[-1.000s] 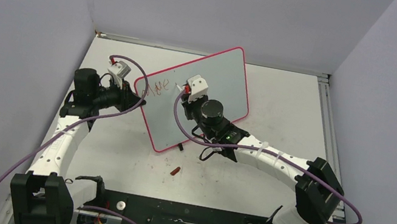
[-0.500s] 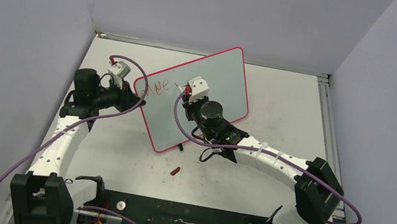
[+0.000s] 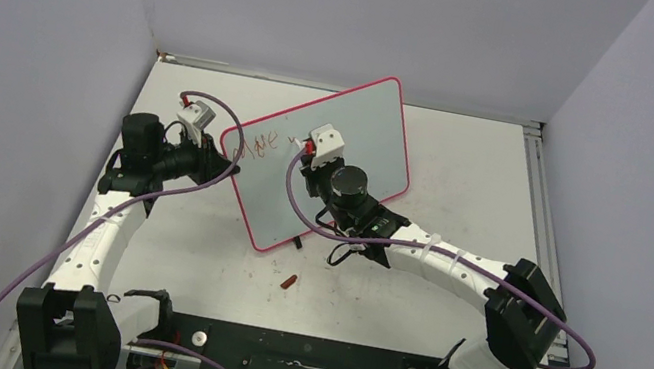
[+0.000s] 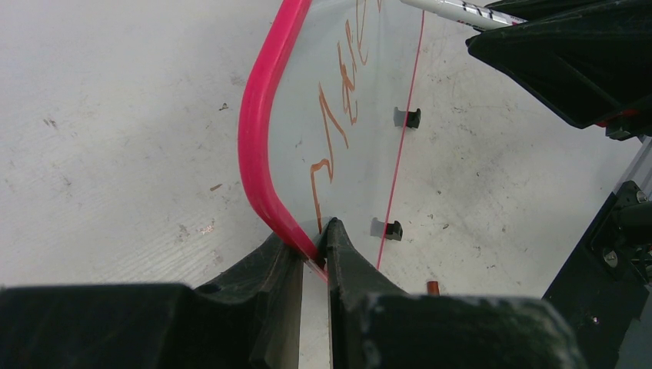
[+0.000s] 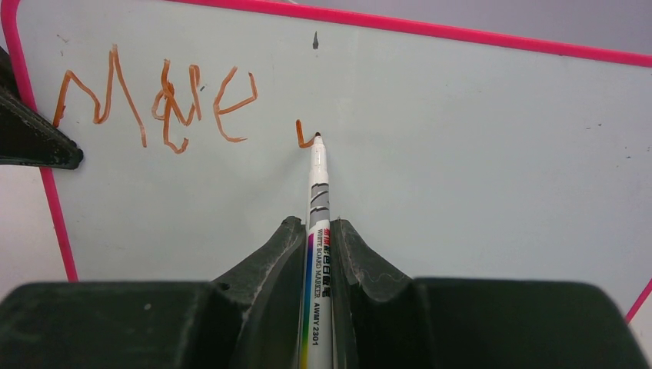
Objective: Write a sentence on the whiteboard
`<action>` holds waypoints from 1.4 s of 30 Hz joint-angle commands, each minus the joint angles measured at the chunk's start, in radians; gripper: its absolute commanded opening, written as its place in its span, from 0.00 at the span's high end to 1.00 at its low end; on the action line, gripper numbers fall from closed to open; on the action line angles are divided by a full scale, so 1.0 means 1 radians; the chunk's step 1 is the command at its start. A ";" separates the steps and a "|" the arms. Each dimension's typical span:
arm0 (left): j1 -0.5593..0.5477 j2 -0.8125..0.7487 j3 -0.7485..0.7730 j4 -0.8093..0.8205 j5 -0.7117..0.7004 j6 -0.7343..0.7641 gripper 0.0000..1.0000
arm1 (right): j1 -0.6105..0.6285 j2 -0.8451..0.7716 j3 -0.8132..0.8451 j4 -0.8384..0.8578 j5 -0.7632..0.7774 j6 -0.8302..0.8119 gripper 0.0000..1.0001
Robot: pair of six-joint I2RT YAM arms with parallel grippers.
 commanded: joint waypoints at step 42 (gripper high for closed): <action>-0.006 -0.018 -0.021 -0.042 -0.113 0.111 1.00 | -0.002 0.022 0.031 0.081 0.069 -0.028 0.95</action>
